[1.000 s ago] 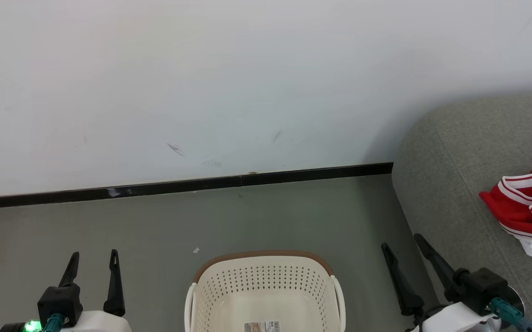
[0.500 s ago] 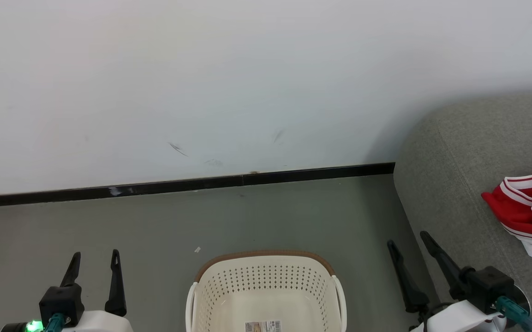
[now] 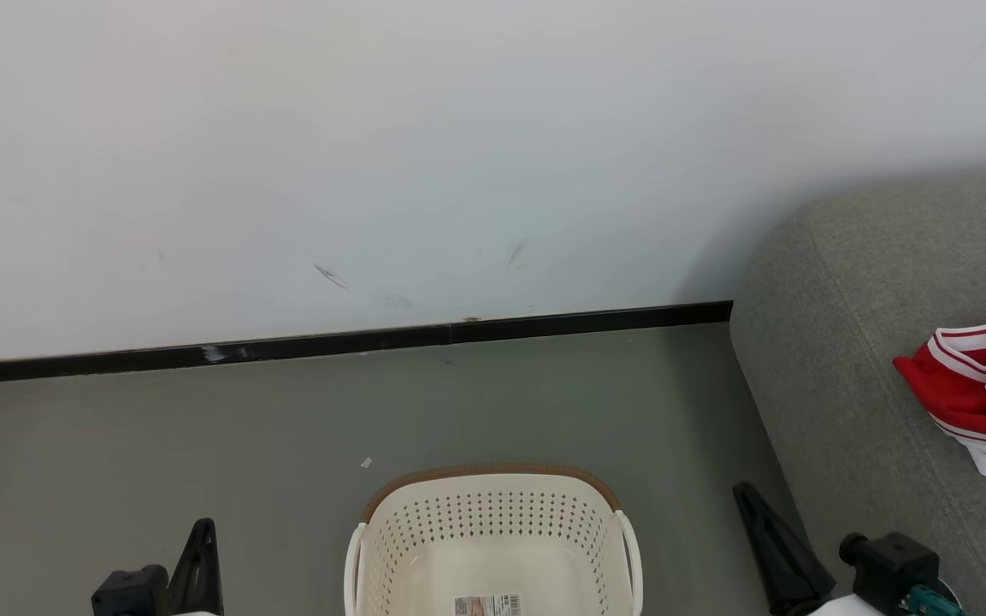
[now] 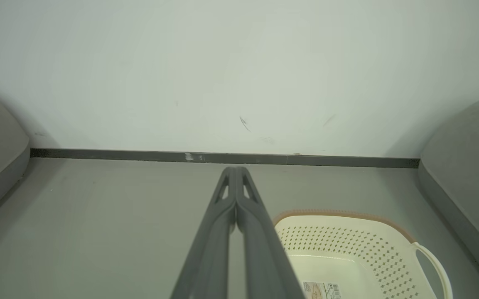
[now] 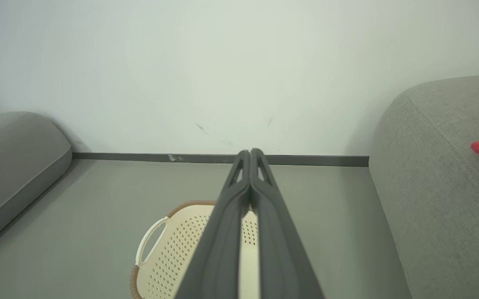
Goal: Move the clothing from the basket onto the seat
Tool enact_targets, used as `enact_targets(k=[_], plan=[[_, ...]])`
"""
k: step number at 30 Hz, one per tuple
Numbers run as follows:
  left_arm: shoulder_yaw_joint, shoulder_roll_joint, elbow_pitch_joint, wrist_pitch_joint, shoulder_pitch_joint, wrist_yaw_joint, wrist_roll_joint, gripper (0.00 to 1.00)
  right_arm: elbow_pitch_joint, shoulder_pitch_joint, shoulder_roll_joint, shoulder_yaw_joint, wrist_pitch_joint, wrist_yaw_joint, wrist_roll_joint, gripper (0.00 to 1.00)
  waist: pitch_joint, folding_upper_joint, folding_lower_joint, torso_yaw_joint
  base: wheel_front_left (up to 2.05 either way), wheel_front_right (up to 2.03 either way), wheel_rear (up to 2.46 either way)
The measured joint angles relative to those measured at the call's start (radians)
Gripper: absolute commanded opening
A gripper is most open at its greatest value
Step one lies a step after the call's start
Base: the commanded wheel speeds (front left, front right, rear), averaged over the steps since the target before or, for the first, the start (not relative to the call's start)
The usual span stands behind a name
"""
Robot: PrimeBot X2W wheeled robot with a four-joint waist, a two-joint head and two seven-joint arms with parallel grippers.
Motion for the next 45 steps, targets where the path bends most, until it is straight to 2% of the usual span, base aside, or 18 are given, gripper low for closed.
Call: enact_targets(k=[13,19,29,35,41,45], plan=[[0.046,-0.024,-0.007,0.045,0.000,-0.050,-0.173,0.00,-0.026,0.030,0.000,-0.008,0.011,0.000,0.237,0.00,0.001,0.0000,0.0008,-0.002,0.00,0.00,0.00],[0.069,-0.031,-0.012,0.067,0.000,-0.074,-0.239,0.00,-0.018,0.028,-0.001,-0.027,0.029,0.000,0.341,0.00,0.000,0.0000,0.0047,-0.001,0.00,0.00,0.00],[0.109,-0.047,-0.017,0.106,-0.001,-0.120,-0.358,0.00,0.001,0.014,-0.015,-0.038,0.064,0.000,0.510,0.00,-0.008,0.0000,0.0138,-0.002,0.00,0.00,0.00],[0.127,-0.056,-0.020,0.124,-0.001,-0.141,-0.417,0.00,0.010,0.004,-0.027,-0.044,0.077,0.000,0.595,0.00,-0.012,0.0000,0.0166,-0.003,0.00,0.00,0.00],[0.150,-0.063,-0.021,0.148,-0.001,-0.166,-0.486,0.00,0.029,-0.009,-0.033,-0.054,0.099,0.000,0.696,0.00,-0.015,0.0000,0.0174,-0.003,0.00,0.00,0.00],[0.164,-0.069,-0.021,0.163,-0.002,-0.183,-0.535,0.00,0.037,-0.022,-0.039,-0.057,0.110,0.000,0.763,0.00,-0.015,0.0000,0.0157,-0.004,0.00,0.00,0.00]])
